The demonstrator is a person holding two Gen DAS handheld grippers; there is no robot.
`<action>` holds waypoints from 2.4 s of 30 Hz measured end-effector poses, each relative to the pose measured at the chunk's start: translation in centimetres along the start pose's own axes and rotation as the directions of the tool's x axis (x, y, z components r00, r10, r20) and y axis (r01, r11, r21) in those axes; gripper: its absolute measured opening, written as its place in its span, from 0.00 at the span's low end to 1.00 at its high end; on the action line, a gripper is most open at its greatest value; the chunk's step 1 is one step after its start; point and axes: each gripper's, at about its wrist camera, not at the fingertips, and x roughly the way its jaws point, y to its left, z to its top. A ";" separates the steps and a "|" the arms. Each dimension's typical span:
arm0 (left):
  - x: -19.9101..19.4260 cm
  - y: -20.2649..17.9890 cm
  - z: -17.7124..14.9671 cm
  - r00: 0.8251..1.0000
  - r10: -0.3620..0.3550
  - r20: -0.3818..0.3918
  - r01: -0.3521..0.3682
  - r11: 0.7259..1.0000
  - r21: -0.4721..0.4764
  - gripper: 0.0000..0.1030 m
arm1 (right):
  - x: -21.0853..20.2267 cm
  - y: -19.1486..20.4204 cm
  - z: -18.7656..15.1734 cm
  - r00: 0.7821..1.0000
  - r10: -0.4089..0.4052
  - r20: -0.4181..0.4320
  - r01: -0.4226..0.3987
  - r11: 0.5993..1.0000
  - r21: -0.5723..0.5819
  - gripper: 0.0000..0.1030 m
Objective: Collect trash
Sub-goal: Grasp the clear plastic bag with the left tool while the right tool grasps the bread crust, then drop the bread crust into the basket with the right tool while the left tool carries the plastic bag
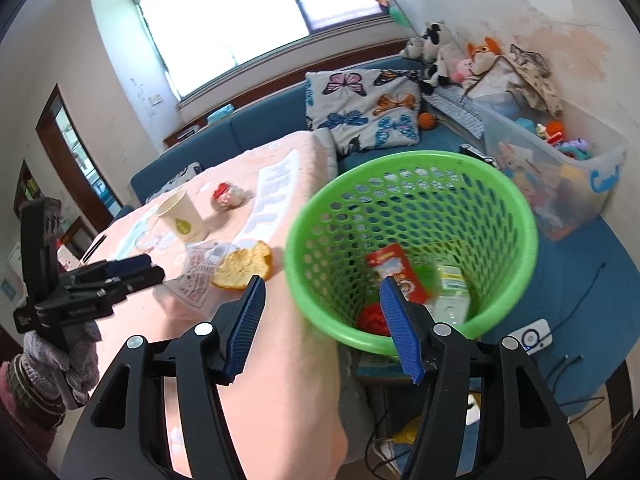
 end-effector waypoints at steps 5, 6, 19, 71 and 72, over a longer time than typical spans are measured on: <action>1.5 1.0 -1.0 0.999 0.018 -0.036 -0.018 1.000 -0.012 0.65 | 0.8 1.3 -0.4 1.000 0.012 -0.023 -0.013 0.999 -0.036 0.60; 1.7 1.2 -1.3 0.999 0.021 -0.043 -0.021 1.000 -0.016 0.63 | 1.0 1.4 -0.4 1.000 0.014 -0.027 -0.015 0.999 -0.040 0.60; 1.8 1.7 -2.2 0.999 0.024 -0.027 -0.023 1.000 0.016 0.15 | 3.5 3.9 -0.4 0.997 0.035 -0.074 -0.042 0.994 -0.102 0.60; -5.4 7.1 -3.3 0.994 0.049 0.098 -0.041 0.996 -0.078 0.11 | 17.6 10.4 -0.7 0.964 -0.085 -0.252 -0.052 0.869 -0.492 0.68; -5.4 7.1 -3.3 0.994 0.048 0.100 -0.040 0.996 -0.080 0.11 | 17.4 10.4 -0.7 0.965 -0.084 -0.248 -0.051 0.869 -0.492 0.65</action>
